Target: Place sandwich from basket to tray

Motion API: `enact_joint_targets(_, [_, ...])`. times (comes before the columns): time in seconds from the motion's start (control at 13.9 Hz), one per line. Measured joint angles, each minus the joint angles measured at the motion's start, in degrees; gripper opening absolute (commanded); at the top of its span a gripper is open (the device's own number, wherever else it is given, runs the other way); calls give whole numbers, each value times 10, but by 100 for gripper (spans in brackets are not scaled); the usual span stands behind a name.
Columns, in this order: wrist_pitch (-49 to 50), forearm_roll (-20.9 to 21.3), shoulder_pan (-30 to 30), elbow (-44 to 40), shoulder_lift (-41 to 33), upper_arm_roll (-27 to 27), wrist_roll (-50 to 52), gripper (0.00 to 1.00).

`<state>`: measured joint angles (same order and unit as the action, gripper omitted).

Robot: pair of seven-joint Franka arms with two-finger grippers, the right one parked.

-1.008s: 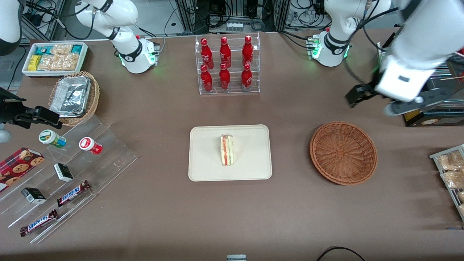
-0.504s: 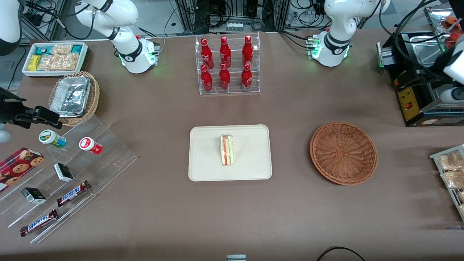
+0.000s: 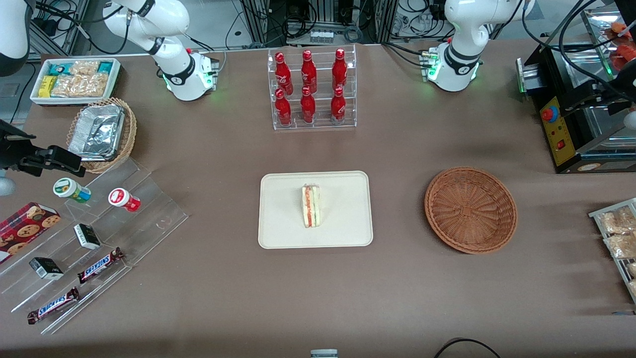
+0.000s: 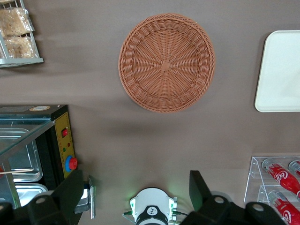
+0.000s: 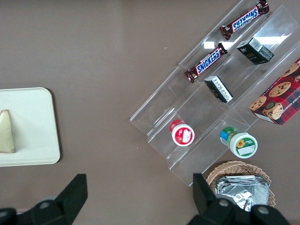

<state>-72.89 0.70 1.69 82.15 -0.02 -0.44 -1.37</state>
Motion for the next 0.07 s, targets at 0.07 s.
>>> enact_joint_targets(0.07, [0,0,0,0,0,0,-1,99])
